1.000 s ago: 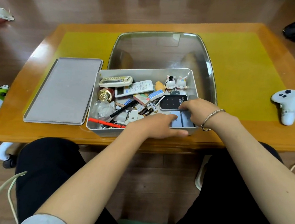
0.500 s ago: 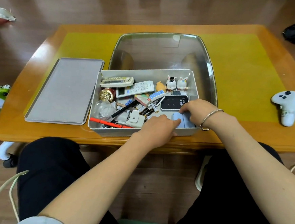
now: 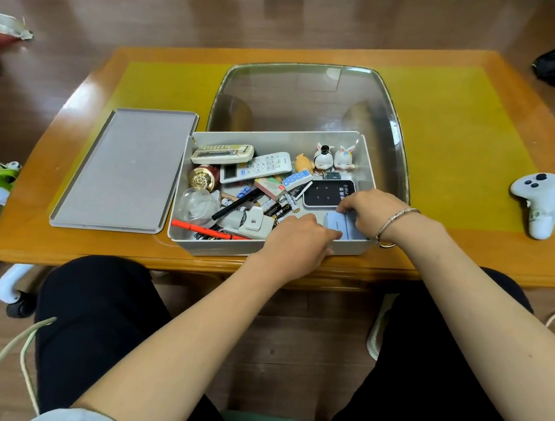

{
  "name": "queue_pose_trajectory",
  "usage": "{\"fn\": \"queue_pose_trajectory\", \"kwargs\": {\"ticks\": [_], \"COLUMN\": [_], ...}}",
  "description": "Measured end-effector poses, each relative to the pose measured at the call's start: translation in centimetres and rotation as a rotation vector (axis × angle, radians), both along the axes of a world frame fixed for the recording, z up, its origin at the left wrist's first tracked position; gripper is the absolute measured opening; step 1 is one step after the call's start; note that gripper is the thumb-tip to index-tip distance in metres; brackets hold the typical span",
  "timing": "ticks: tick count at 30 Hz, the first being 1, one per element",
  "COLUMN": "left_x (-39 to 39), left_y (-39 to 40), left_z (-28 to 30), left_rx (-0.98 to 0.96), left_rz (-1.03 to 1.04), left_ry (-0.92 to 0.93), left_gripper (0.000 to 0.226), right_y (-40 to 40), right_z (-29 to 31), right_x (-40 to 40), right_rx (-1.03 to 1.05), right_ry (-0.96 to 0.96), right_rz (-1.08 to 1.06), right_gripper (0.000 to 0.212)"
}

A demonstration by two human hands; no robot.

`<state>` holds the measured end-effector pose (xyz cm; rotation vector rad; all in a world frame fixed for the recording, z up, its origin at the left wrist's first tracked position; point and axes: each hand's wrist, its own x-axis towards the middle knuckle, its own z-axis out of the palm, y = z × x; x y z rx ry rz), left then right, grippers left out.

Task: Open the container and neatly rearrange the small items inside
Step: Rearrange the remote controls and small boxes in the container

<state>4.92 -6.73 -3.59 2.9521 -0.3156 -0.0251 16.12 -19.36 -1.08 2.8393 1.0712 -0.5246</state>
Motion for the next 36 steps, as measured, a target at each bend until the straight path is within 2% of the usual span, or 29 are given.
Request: {"fn": "queue_pose_trajectory", "kwargs": {"ticks": [6, 9, 12, 15, 18, 20, 23, 26, 28, 29, 31, 32, 36], "left_x": [0.0, -0.7, -2.2, -3.6, -4.3, -4.8, -5.8, -6.8, -7.3, -7.3, -7.1, -7.0, -6.3], "left_y": [0.1, 0.6, 1.7, 3.4, 5.9, 7.8, 10.6, 12.8, 13.7, 14.0, 14.3, 14.4, 14.8], "left_z": [-0.6, -0.5, 0.3, 1.5, 2.3, 2.4, 2.5, 2.2, 1.7, 1.6, 1.4, 1.5, 1.7], "left_rx": [0.054, 0.022, -0.087, -0.148, -0.138, -0.147, -0.147, -0.195, -0.23, -0.215, -0.156, -0.129, -0.116], "left_rz": [0.034, 0.083, 0.206, 0.367, 0.516, 0.647, 0.829, 0.943, 0.985, 0.992, 0.961, 0.944, 0.915], "left_ry": [-0.018, -0.054, -0.132, -0.261, -0.348, -0.392, -0.442, -0.361, -0.235, -0.167, -0.074, -0.058, -0.078], "left_gripper": [0.031, 0.036, 0.05, 0.048, 0.028, 0.023, 0.034, 0.041, 0.038, 0.036, 0.029, 0.028, 0.027], "right_y": [0.1, 0.3, 0.8, 1.6, 2.8, 3.9, 5.6, 7.0, 7.8, 8.1, 8.7, 9.1, 11.0], "right_z": [-0.3, -0.3, -0.2, 0.0, 0.2, 0.3, 0.2, -0.1, -0.3, -0.4, -0.4, -0.5, -1.4], "right_x": [-0.7, -1.1, -1.8, -2.2, -2.3, -2.4, -2.6, -2.6, -2.6, -2.8, -3.4, -3.7, -4.3], "right_rx": [-0.031, -0.006, 0.065, 0.219, 0.282, 0.315, 0.308, 0.29, 0.321, 0.343, 0.346, 0.325, 0.243], "right_ry": [-0.05, -0.136, -0.302, -0.358, -0.307, -0.258, -0.202, -0.191, -0.09, 0.023, 0.256, 0.314, 0.251], "right_rz": [-0.019, -0.059, -0.075, -0.097, -0.061, -0.047, -0.03, -0.019, 0.008, 0.028, 0.059, 0.074, 0.158], "right_gripper": [0.046, 0.047, 0.038, 0.029, 0.029, 0.029, 0.031, 0.031, 0.029, 0.03, 0.043, 0.05, 0.056]}}
